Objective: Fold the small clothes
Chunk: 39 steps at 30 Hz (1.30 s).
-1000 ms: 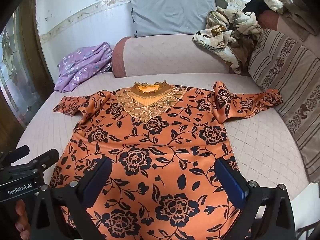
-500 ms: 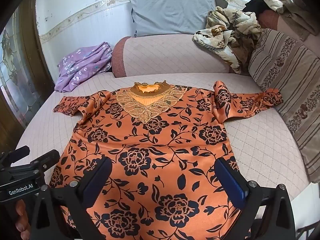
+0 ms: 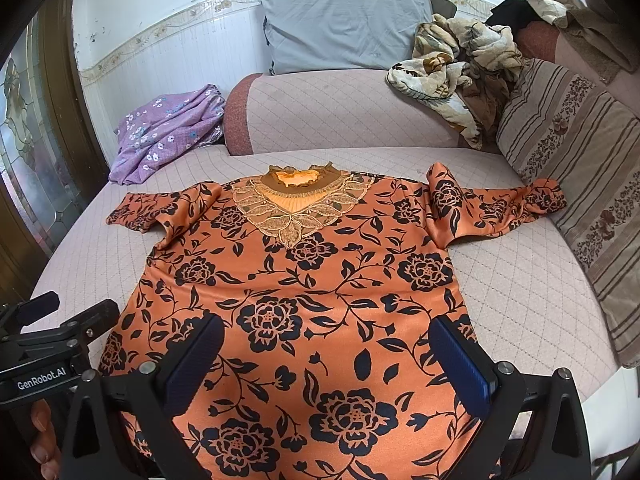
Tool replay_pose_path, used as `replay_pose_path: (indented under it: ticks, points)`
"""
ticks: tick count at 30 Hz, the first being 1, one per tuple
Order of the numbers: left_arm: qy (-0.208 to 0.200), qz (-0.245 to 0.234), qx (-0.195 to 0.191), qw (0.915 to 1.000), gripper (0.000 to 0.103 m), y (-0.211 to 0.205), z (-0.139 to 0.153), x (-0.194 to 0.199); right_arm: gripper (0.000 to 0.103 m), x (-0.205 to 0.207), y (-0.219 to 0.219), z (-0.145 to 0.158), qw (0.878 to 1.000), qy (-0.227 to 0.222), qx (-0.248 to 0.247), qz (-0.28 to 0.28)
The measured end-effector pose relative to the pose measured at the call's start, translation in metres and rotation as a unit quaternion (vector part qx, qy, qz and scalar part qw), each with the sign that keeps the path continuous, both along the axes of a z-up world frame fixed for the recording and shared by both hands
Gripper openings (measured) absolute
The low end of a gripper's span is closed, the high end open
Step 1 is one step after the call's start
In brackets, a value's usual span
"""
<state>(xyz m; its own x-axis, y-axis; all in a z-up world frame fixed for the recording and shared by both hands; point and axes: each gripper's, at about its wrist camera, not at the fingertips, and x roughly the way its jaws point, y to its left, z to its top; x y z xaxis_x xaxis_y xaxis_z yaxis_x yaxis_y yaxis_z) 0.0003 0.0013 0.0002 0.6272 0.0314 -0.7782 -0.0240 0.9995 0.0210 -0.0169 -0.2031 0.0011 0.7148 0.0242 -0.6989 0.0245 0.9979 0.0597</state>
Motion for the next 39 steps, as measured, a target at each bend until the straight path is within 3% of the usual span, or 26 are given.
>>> replay_pose_path:
  ticks: [21, 25, 30, 33, 37, 39]
  points:
    - [0.012, -0.001, -0.001, 0.9999, 0.103, -0.003, -0.011, 0.007, 0.103, 0.007, 0.0, -0.009, 1.0, 0.011, 0.004, 0.001]
    - [0.026, 0.005, -0.025, 0.9993, 0.103, 0.016, -0.018, 0.019, 0.103, 0.013, -0.011, -0.014, 0.999, 0.043, 0.032, 0.006]
    - [0.043, 0.091, -0.047, 0.9938, 0.103, 0.09, -0.04, 0.053, 0.103, 0.033, -0.098, -0.024, 0.986, 0.066, 0.144, -0.057]
    - [0.063, 0.16, -0.056, 0.9835, 0.103, 0.148, -0.063, 0.076, 0.103, 0.052, -0.183, -0.042, 0.964, 0.061, 0.222, -0.133]
    - [0.079, 0.241, -0.042, 0.9664, 0.103, 0.209, -0.092, 0.099, 0.102, 0.087, -0.274, -0.067, 0.942, 0.055, 0.252, -0.217]
    - [0.084, 0.26, -0.032, 0.9614, 0.103, 0.222, -0.102, 0.108, 0.093, 0.109, -0.316, -0.079, 0.926, 0.05, 0.273, -0.255]
